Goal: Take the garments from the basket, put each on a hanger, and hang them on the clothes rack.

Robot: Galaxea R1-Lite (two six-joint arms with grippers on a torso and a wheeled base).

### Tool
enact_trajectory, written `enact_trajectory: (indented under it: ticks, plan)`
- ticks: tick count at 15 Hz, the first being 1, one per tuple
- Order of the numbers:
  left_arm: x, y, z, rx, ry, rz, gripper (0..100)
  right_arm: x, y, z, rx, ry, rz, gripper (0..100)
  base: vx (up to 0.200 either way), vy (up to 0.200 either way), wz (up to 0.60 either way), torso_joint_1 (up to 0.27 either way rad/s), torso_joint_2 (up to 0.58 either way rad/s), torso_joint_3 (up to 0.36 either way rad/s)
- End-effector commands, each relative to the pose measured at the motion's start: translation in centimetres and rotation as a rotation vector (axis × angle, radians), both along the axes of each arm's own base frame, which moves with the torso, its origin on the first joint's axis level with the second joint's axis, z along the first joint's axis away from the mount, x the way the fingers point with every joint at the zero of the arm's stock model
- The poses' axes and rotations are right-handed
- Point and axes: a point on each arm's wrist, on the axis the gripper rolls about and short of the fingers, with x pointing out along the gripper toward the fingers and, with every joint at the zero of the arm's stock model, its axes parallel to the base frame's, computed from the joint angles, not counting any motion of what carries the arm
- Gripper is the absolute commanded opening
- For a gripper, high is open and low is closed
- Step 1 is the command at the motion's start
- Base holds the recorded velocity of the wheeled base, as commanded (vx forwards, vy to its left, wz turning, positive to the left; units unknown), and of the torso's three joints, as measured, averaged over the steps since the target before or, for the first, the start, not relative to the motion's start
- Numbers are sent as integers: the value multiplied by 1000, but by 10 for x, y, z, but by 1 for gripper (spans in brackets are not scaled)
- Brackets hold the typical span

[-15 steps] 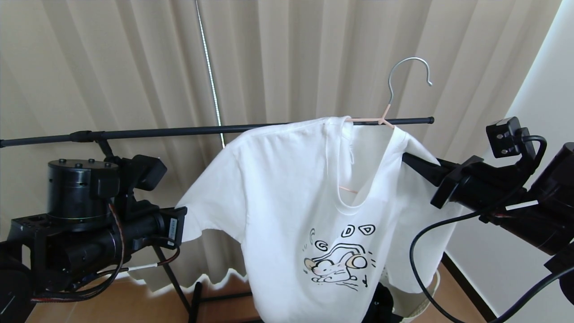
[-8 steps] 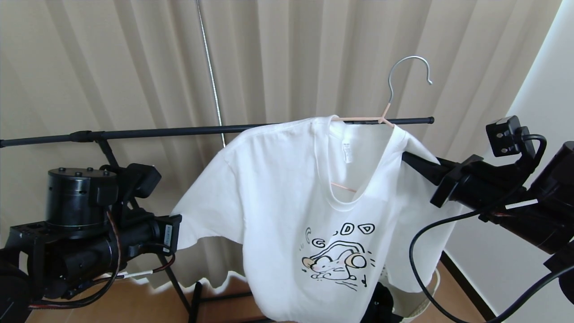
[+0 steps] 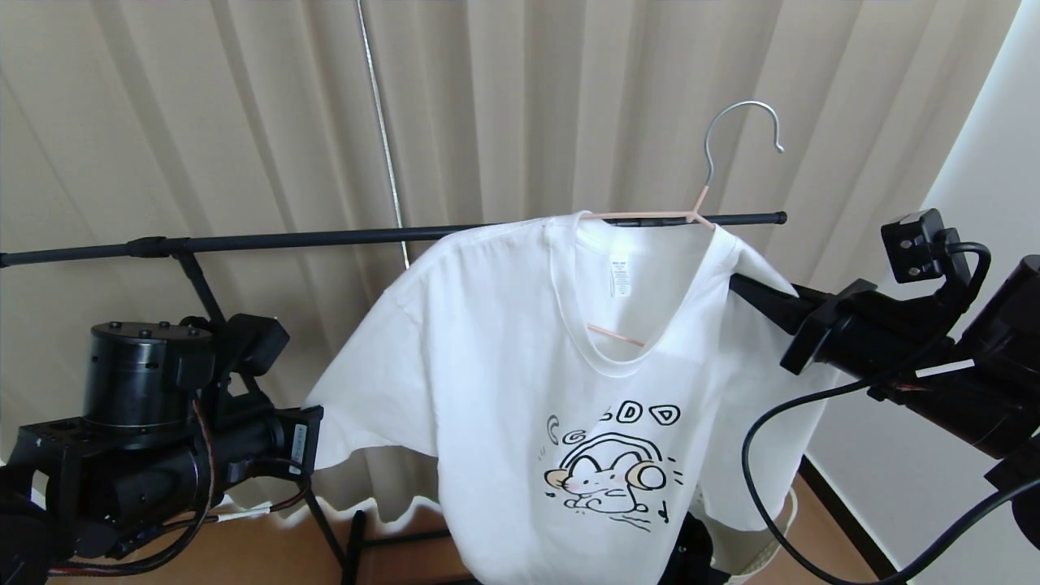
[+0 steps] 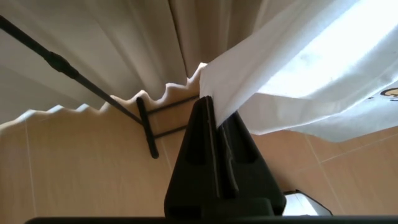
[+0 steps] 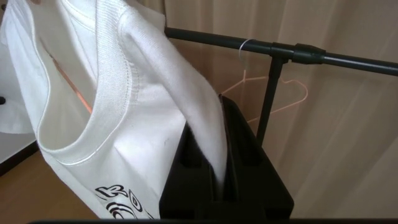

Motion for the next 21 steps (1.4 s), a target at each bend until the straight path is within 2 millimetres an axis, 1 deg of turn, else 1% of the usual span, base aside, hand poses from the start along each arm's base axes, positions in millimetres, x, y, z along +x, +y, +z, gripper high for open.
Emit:
enact_trajectory:
  ticks: [1,7,8,9,11,13,14,15,16,17,19,20,21]
  plan:
    - [0,0,-2,-1,7,1,0,0,-1,0,1,0,-4,0,0,0,0,0,0,0]
    - [-1,0,-1,-7,4,-3,0,1,-1,0,1,2,-4,0,0,0,0,0,0,0]
    - [-2,0,0,-8,1,-3,100,1,-1,0,1,2,-4,0,0,0,0,0,0,0]
    - [-2,-1,0,-12,-1,-8,100,1,-1,0,1,2,-4,0,0,0,0,0,0,0]
    - [-7,-2,8,-28,-29,-30,100,1,-1,-1,0,5,-2,0,0,0,0,0,0,0]
    - [-9,-5,27,-84,-86,-111,100,4,0,-9,-1,37,54,0,0,0,0,0,0,0]
    - [-8,-6,37,-101,-104,-132,100,6,-2,-11,-3,43,54,0,0,0,0,0,0,0]
    - [-6,-9,60,-136,-108,-193,100,11,-6,-16,-4,59,48,0,0,0,0,0,0,0]
    - [-6,-10,75,-158,-102,-240,100,12,-9,-17,-4,64,54,0,0,0,0,0,0,0]
    - [-4,-12,90,-179,-96,-284,100,11,-10,-18,-5,70,74,0,0,0,0,0,0,0]
    - [-2,-14,110,-193,-98,-336,100,11,-10,-19,-1,76,97,0,0,0,0,0,0,0]
    - [-2,-16,129,-177,-117,-401,100,13,-9,-24,0,97,105,0,0,0,0,0,0,0]
    - [-1,-18,142,-169,-122,-465,100,13,-9,-25,-1,100,106,0,0,0,0,0,0,0]
